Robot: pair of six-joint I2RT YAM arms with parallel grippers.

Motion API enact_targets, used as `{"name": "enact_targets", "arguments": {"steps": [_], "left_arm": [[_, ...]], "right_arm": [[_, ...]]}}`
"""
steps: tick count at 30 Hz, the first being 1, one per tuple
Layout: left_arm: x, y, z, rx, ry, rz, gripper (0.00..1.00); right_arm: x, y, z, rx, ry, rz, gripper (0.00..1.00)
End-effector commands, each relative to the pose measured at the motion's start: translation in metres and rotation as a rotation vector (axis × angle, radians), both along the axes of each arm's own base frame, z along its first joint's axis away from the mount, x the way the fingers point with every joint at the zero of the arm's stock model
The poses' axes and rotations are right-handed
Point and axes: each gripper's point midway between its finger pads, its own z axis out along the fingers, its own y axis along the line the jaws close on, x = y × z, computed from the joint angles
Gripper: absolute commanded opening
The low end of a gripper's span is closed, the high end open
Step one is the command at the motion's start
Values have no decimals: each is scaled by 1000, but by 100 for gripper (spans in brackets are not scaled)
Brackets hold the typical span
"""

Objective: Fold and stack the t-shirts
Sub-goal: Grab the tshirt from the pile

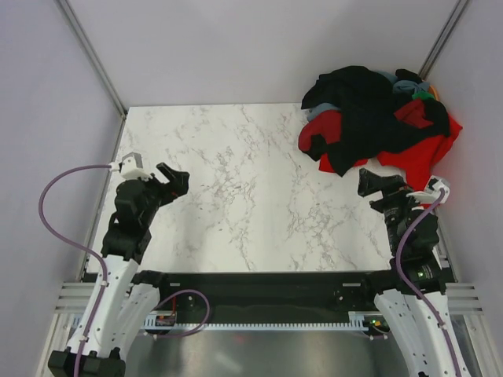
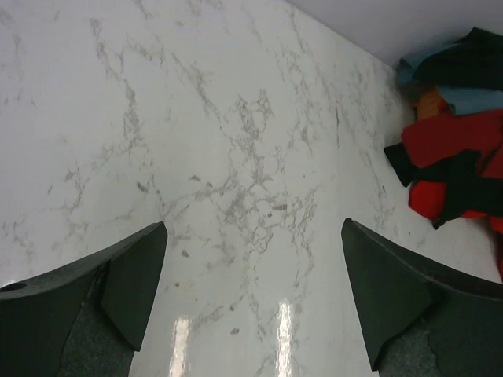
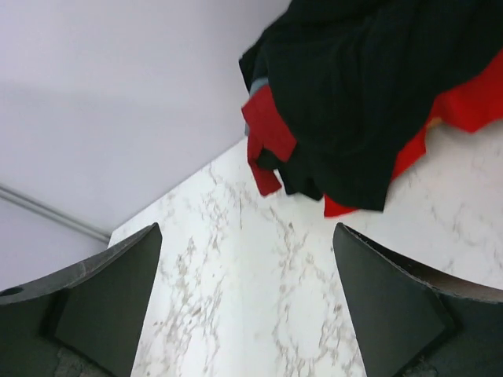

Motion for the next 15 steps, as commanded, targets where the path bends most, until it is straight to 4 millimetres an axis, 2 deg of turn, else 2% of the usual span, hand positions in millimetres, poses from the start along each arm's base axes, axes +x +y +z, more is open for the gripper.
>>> {"name": "enact_targets", "arguments": {"steps": [1,3,4,5,8,11,13,15], "left_arm": [[-24,-4,-29,-94,200,27,100],[-35,-2,-41,-132,297,69,100],[-38,-10,-42,-152,306,25,100],[-48,-34,-42,-197,329,-114,100],[-59,-56,-43,-189,342,-286,98],[-64,-54,-35,-170,345,-288,95],[-65,-47,-25,-124,316,-270,95],[-70,-33,-26,-52,316,-223,95]], "right_arm": [[-8,16,-32,106,170,68,98],[-3,23,-28,87,210,99,98],[0,24,-28,76,231,108,98],[2,25,-31,56,261,111,98],[20,33,-29,16,321,149,98],[33,39,-29,-1,363,175,98],[50,39,-33,-25,409,163,98],[68,37,-36,-57,452,142,98]]}}
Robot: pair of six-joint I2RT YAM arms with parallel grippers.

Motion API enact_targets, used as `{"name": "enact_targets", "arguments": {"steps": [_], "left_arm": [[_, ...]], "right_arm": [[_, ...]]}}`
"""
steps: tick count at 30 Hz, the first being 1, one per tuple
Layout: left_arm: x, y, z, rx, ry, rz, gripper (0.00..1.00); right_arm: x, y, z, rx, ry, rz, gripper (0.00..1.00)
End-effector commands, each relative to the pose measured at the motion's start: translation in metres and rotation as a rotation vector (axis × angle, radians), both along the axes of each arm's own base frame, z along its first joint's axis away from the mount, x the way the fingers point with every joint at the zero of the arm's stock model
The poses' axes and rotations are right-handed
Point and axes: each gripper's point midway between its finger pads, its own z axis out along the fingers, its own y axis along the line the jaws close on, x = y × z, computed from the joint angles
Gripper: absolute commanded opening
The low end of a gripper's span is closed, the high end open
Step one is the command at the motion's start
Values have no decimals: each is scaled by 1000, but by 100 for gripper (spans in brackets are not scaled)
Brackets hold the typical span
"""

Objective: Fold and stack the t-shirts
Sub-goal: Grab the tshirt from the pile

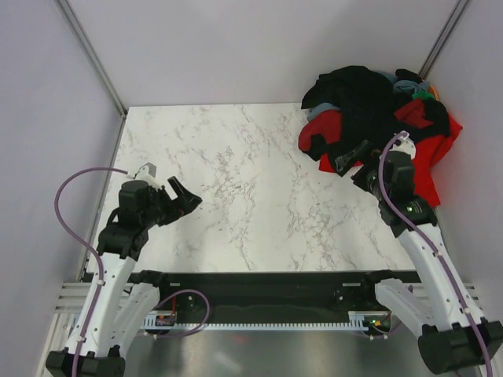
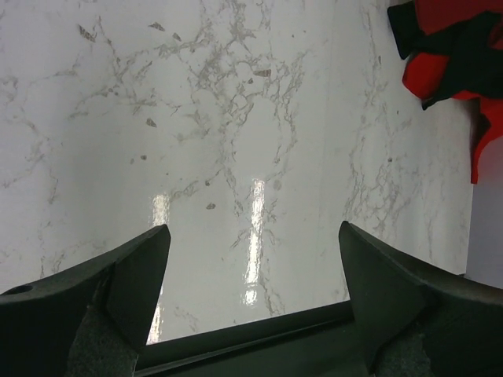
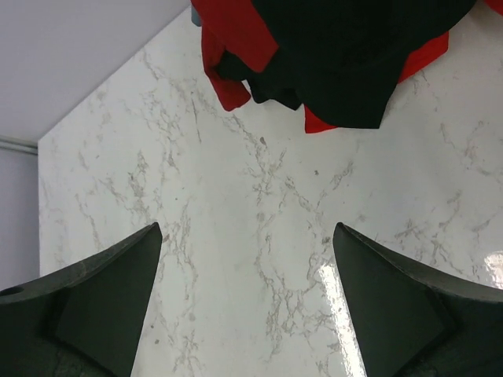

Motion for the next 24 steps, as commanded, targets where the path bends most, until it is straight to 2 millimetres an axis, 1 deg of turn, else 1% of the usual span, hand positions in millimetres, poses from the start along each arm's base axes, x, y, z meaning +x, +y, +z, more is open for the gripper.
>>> {"name": "enact_targets", "arguments": {"steps": [1,2,4,5,7,8,11,12,13,14,15,16,17,18,19,20,22,23,24], "left_arm": [[-10,11,27,87,-78,-20,95],[-11,14,28,97,-84,-3,95],[-12,15,31,88,-102,8,94],[-12,17,31,92,-104,22,93],[-10,19,29,98,-94,38,91],[-9,22,28,105,-90,50,89],[-7,22,23,110,-65,56,86],[-5,22,22,112,-62,57,85],[-4,22,21,110,-54,58,85],[-3,23,20,112,-47,61,84],[-3,23,19,110,-42,64,83],[-2,23,16,109,-28,68,83],[-2,23,16,109,-28,68,82],[-2,22,15,105,-22,71,81],[-2,23,14,107,-18,73,81],[-2,23,15,107,-21,73,80],[-2,23,15,109,-21,76,80],[-1,24,15,111,-24,80,80],[-2,24,15,112,-24,81,80]], "right_arm": [[22,-4,10,-73,19,-3,98],[32,-8,8,-86,40,-15,98],[42,-14,4,-106,60,-35,98],[51,-22,-1,-114,77,-61,97],[60,-31,-6,-121,92,-85,96],[65,-41,-6,-119,96,-112,96],[84,-55,-20,-110,129,-130,94],[89,-66,-22,-104,130,-153,93],[93,-70,-25,-102,132,-157,92],[101,-80,-30,-101,141,-175,92],[105,-80,-33,-85,142,-161,91],[113,-87,-32,-77,122,-171,90],[120,-88,-41,-67,137,-164,89],[126,-84,-43,-44,128,-136,88],[132,-84,-44,-37,122,-129,87],[143,-85,-46,-33,113,-122,86],[154,-83,-46,-36,104,-99,83],[163,-83,-44,-37,90,-92,82],[167,-83,-42,-43,78,-81,79]]}}
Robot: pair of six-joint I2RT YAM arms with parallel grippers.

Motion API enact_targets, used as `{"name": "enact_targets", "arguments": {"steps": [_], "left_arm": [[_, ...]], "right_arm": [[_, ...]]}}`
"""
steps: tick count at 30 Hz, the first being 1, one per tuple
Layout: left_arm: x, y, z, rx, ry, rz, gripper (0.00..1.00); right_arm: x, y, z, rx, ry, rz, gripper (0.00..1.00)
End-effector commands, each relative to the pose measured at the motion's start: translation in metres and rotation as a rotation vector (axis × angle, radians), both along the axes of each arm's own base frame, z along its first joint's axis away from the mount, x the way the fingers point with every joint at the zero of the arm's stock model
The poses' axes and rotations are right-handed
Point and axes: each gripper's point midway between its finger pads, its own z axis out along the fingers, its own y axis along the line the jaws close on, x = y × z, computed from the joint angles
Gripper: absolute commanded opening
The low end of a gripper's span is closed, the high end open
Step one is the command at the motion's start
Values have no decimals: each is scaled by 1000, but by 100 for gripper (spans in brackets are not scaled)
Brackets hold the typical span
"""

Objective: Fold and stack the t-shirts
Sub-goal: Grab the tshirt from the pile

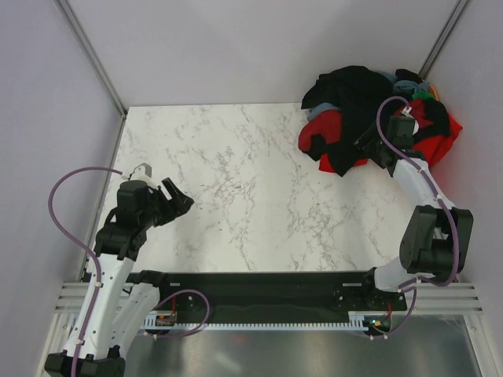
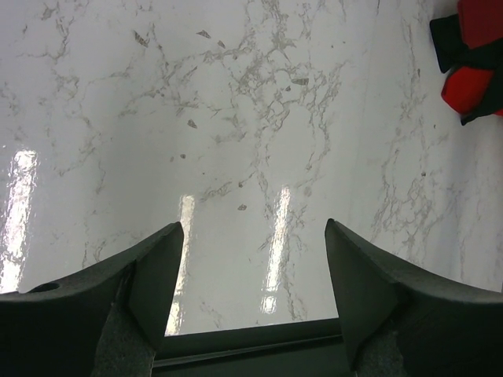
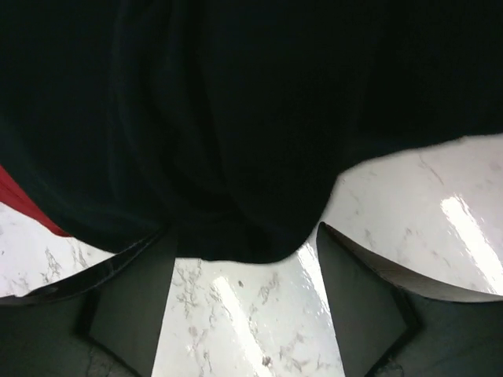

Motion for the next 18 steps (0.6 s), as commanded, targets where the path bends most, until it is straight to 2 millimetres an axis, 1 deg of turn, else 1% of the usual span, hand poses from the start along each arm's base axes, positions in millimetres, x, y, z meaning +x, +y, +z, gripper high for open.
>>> {"name": "enact_targets", "arguments": {"steps": [1,2,5,6,7,8,9,10,11,12,13,14,15,16,17,18], "left_arm": [[2,4,12,15,-35,10,80],[2,4,11,18,-32,14,79],[2,4,11,17,-30,15,78],[2,5,10,19,-27,16,78],[3,5,11,19,-30,17,78],[2,5,9,20,-26,17,78],[2,4,10,18,-27,15,77],[2,4,10,17,-27,16,77],[2,4,10,17,-28,14,77],[2,4,10,15,-28,14,77],[2,4,10,16,-27,14,77],[2,4,9,16,-25,14,76],[2,4,10,14,-26,14,76],[2,4,10,11,-26,15,75],[2,3,10,12,-26,12,75],[2,3,10,12,-28,12,75]], "right_arm": [[38,8,47,-5,-175,84,76],[44,8,49,-7,-185,90,74],[55,6,49,-17,-186,94,64],[57,5,48,-18,-184,93,57],[59,3,47,-18,-183,94,52],[62,5,47,-7,-183,107,45],[62,4,47,-1,-186,108,29],[62,5,50,3,-191,112,23],[60,6,58,5,-206,114,17],[58,7,63,7,-216,118,8],[54,9,65,10,-212,122,6],[48,9,78,4,-232,121,3],[43,10,84,4,-237,126,1],[38,12,89,7,-235,132,1],[29,14,104,3,-262,139,2],[24,17,110,6,-268,149,2]]}}
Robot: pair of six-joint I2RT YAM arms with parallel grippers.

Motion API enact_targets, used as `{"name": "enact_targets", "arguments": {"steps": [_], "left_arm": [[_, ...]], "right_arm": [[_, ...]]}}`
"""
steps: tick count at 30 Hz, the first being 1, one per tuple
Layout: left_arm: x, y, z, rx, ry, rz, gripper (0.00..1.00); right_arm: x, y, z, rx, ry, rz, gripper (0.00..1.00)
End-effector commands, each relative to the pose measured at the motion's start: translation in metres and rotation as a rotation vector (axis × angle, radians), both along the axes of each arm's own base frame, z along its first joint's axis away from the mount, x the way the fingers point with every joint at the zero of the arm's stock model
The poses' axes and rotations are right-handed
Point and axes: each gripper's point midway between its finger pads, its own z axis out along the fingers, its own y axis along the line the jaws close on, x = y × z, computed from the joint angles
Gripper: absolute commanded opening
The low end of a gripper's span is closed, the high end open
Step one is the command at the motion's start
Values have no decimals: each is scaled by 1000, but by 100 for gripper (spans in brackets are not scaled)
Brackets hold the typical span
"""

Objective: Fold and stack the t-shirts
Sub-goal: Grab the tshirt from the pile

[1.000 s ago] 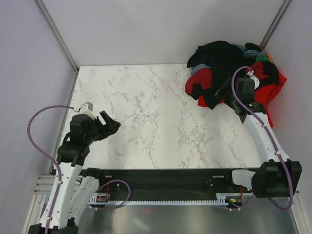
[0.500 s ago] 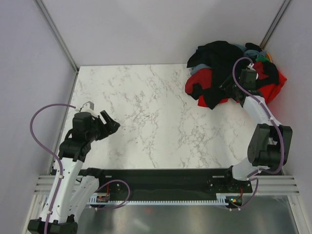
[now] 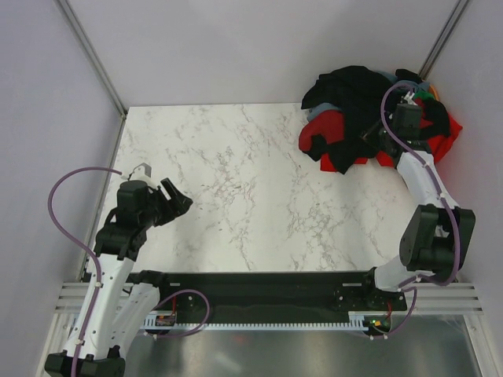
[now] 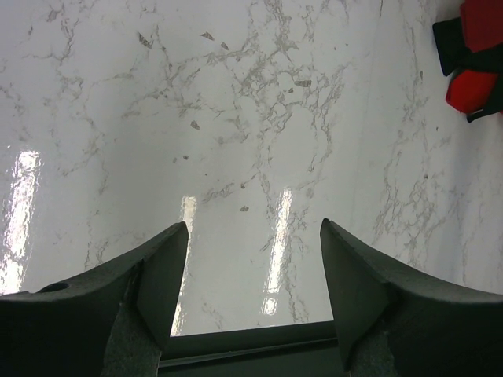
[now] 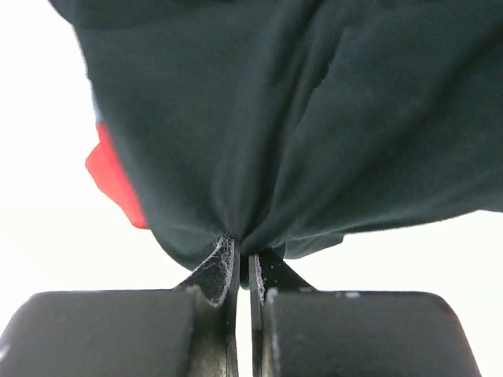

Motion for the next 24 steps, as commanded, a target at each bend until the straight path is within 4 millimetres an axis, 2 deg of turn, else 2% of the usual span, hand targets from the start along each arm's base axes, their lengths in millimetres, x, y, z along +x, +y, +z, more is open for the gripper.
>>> {"name": "enact_targets", "arguments": {"steps": [1,2,4,5,7,10,11,15,18,19,21,22,24], "left_arm": [[2,1,10,4,-22,1,75],[1,1,10,4,-24,1,75],[1,1,11,3,-27,-1,75],[1,1,10,4,-27,1,75],[1,1,12,2,-33,-1,75],[0,1,13,1,-39,-2,74],[0,1,13,0,-40,0,75],[-1,1,15,-4,-50,4,74],[-1,2,14,-4,-48,8,74],[-1,1,14,-4,-47,6,73],[-1,1,14,-3,-44,6,73],[-1,2,14,-2,-46,7,73],[-1,2,14,-2,-46,7,73]], "right_arm": [[-17,6,90,-21,-190,35,4],[-21,7,98,-24,-201,39,6],[-30,9,103,-27,-188,49,8],[-34,10,114,-34,-208,55,9],[-39,12,118,-38,-205,67,10],[-42,13,123,-40,-199,72,7],[-42,14,126,-38,-204,74,0],[-39,14,127,-20,-203,68,0],[-26,27,142,27,-225,122,0],[-18,40,167,31,-273,160,0],[-15,69,206,27,-354,260,0],[-14,95,253,25,-455,341,0],[-30,147,306,68,-567,513,0]]}}
